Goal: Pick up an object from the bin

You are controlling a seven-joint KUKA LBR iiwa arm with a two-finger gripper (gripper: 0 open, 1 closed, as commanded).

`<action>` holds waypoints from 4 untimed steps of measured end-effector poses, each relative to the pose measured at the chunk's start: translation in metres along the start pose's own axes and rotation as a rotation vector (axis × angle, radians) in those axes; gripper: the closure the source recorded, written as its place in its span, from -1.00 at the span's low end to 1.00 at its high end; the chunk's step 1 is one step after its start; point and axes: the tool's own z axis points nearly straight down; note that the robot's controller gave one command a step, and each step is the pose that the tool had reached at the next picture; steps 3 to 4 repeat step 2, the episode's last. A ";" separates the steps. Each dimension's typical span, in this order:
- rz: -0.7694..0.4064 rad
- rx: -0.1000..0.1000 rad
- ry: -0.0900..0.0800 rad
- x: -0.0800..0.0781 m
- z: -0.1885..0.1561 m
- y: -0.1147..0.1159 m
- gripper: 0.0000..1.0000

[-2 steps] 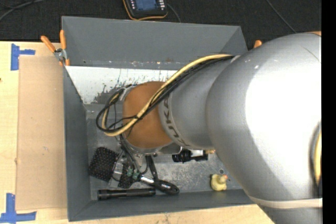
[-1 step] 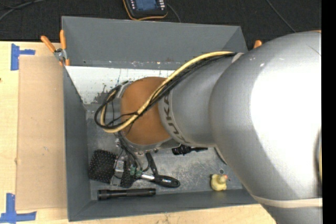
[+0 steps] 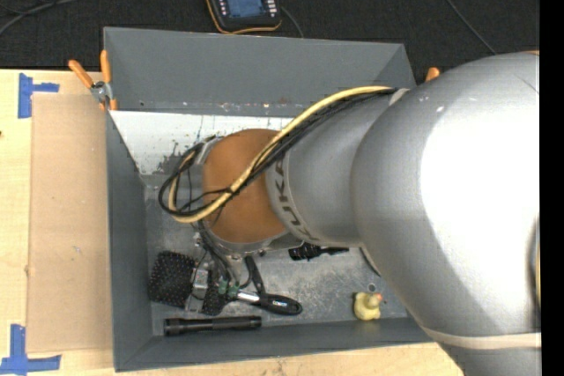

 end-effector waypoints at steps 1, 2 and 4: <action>0.001 0.004 0.008 0.002 -0.037 -0.001 1.00; 0.000 0.002 0.005 0.002 -0.065 -0.001 1.00; 0.000 0.002 0.005 0.002 -0.065 -0.001 1.00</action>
Offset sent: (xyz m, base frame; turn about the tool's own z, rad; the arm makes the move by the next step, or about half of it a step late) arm -0.0030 -0.0010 0.0319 0.0005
